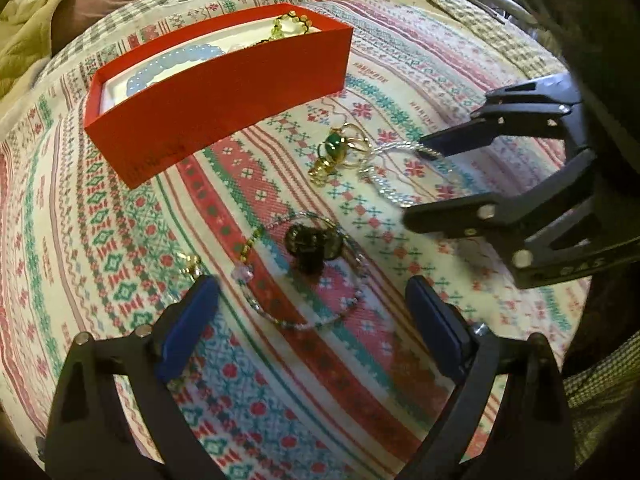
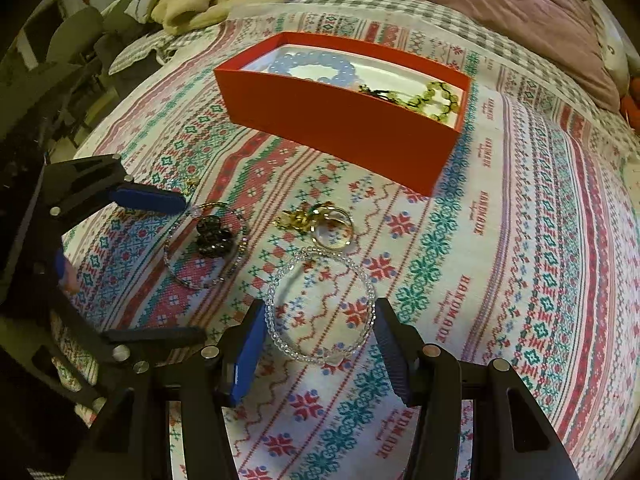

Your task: Organize jewelry

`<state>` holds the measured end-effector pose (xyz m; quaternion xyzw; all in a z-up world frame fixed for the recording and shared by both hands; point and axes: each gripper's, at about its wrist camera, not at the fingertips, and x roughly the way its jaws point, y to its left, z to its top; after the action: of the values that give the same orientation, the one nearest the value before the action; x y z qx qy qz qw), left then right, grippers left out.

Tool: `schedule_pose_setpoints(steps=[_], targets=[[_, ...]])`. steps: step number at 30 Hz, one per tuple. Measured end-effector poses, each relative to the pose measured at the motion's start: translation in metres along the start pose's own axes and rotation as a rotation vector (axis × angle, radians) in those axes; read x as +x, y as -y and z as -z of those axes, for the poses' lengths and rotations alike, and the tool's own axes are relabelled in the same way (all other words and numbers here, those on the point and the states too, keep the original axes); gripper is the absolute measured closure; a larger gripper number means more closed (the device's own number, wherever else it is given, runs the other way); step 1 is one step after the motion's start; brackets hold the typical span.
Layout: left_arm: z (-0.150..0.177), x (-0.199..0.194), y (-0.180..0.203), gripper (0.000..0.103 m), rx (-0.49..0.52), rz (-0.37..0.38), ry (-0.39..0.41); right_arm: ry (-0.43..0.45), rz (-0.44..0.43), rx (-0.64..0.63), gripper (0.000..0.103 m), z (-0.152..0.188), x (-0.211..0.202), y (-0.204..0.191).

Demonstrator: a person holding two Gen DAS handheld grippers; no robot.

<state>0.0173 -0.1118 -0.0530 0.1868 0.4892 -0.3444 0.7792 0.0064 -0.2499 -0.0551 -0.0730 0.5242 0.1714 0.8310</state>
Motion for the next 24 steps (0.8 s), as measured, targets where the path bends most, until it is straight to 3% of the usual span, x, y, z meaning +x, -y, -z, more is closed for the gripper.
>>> schedule_pose_setpoints(steps=[3,10,24], targets=[[-0.001,0.004,0.0,0.009,0.0,-0.007,0.011,-0.004,0.004,0.001,0.048,0.0,-0.001,0.0],[-0.001,0.001,0.001,0.037,-0.017,-0.017,0.017,-0.002,0.019,0.005,0.048,-0.003,-0.004,0.001],[0.006,-0.012,0.0,0.043,-0.039,-0.008,0.031,0.023,0.019,0.022,0.048,-0.007,-0.02,0.006]])
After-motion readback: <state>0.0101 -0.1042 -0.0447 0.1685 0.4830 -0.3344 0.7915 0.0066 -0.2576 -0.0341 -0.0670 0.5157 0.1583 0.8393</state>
